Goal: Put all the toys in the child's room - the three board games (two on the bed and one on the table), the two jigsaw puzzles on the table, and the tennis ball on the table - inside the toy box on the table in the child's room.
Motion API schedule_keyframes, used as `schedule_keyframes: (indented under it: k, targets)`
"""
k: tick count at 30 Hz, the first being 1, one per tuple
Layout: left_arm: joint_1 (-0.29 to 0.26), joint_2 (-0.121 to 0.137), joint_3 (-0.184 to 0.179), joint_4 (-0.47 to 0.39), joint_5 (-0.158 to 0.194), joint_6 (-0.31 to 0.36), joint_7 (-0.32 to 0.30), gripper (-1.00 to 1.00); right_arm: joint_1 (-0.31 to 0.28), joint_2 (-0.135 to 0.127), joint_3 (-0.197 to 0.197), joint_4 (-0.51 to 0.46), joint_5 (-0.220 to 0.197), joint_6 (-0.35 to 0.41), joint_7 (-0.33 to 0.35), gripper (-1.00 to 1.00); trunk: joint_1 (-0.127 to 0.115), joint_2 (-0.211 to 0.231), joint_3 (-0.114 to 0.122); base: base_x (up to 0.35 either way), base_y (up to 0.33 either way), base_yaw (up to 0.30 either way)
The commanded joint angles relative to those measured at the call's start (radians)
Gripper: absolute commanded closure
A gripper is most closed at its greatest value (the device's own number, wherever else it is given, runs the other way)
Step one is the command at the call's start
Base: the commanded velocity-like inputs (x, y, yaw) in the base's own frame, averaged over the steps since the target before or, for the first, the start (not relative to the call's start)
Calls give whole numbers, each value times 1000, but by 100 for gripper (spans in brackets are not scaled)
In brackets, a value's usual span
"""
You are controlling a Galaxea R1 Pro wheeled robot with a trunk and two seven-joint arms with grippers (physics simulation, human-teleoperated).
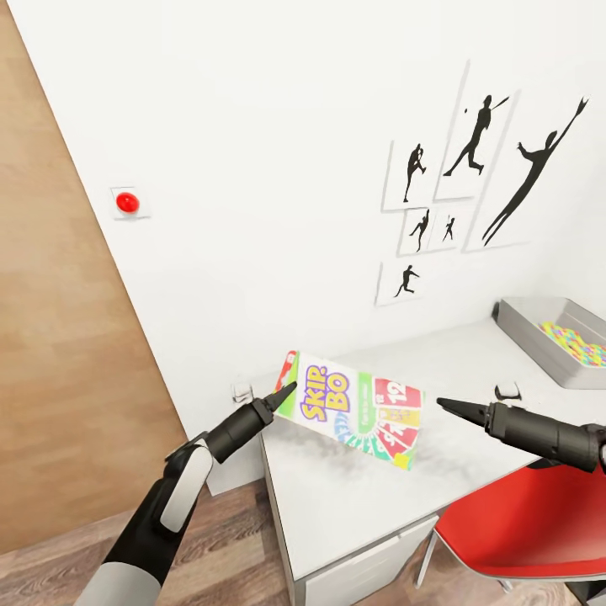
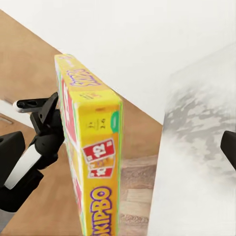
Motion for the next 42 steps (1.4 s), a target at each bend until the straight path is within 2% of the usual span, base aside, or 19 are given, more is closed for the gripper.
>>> schedule_keyframes:
  k: [1, 9, 25, 26, 27, 30, 31, 32, 42]
  targets:
    - [-1, -1, 0, 0, 11, 9, -2, 100, -1, 6, 5, 0, 5, 5, 5, -100, 1, -2, -2, 0, 0, 0]
    - [-2, -9, -2, 1, 19, 13, -9, 100, 0, 29, 27, 1, 8, 5, 4, -100, 1, -2, -2, 0, 0, 0]
    - [-2, -13, -2, 0, 25, 14, -9, 100, 0, 33, 30, 1, 10, 5, 4, -100, 1, -2, -2, 0, 0, 0]
    - [-3, -13, -1, 0, 31, 14, -8, 100, 0, 33, 31, 1, 10, 5, 4, -100, 1, -2, -2, 0, 0, 0]
    - [-3, -11, -1, -1, 62, 17, -6, 100, 0, 34, 32, 1, 10, 5, 3, -100, 1, -2, -2, 0, 0, 0]
    - [-3, -9, -2, -2, 88, 19, 2, 100, 0, 38, 42, 1, 11, 5, 3, -100, 1, -2, -2, 0, 0, 0]
    - [-4, -9, -2, -2, 93, 20, 7, 100, 0, 41, 48, 1, 11, 5, 3, -100, 1, -2, -2, 0, 0, 0]
    - [-5, -10, -3, -3, 107, 21, 41, 100, 0, 50, 71, 1, 18, 5, 2, -100, 1, -2, -2, 0, 0, 0]
    - [-7, -11, -4, -5, 117, 23, 82, 100, 0, 58, 88, 1, 37, 5, 2, -100, 1, -2, -2, 0, 0, 0]
